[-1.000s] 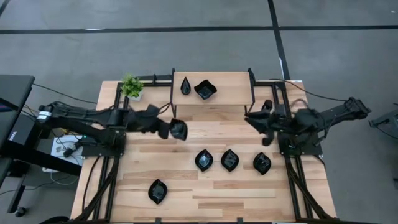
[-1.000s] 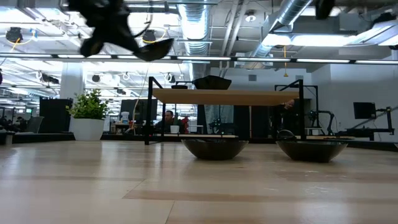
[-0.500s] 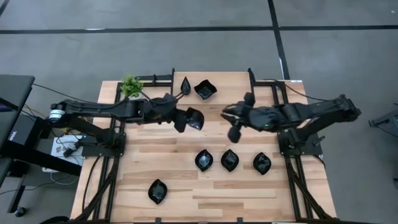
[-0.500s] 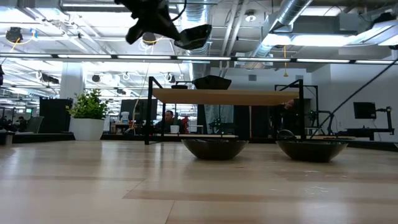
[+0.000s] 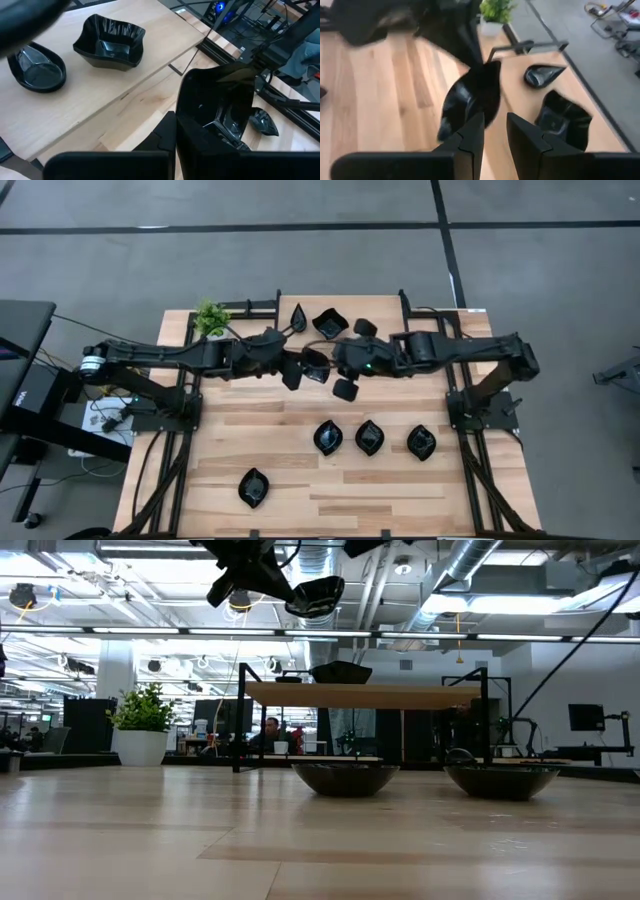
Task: Pick & Place Mini shaped plates
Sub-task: Put the black leaf shaped plate on the shelf
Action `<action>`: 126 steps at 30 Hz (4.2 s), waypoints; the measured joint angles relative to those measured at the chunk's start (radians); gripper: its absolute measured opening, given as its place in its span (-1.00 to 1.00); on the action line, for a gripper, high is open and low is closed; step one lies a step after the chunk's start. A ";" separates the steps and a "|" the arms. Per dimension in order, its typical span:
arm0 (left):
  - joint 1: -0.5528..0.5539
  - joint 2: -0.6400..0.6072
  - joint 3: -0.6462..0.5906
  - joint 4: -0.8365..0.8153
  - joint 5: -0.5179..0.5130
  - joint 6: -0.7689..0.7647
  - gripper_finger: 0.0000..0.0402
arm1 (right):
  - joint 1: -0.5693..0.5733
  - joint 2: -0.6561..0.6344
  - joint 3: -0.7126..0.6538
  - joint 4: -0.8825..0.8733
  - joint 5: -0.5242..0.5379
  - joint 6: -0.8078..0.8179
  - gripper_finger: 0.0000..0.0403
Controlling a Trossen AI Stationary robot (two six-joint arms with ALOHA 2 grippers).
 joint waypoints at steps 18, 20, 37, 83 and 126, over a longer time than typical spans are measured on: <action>0.000 0.000 -0.001 0.021 -0.023 0.008 -0.98 | -0.076 0.090 0.101 -0.057 -0.079 -0.044 -0.61; 0.000 0.000 -0.001 0.024 -0.023 0.008 -0.98 | -0.080 0.087 0.101 -0.057 -0.079 -0.044 -0.61; 0.000 0.000 -0.002 0.068 -0.023 0.002 -0.98 | -0.097 0.092 0.101 -0.032 -0.078 -0.089 -0.61; 0.000 -0.003 -0.002 0.139 -0.020 0.001 -0.42 | -0.104 0.092 0.100 -0.044 -0.075 -0.111 -1.00; -0.047 -0.311 -0.350 0.211 -0.082 0.021 -0.07 | -0.880 -0.095 0.100 -0.325 -0.549 0.194 -1.00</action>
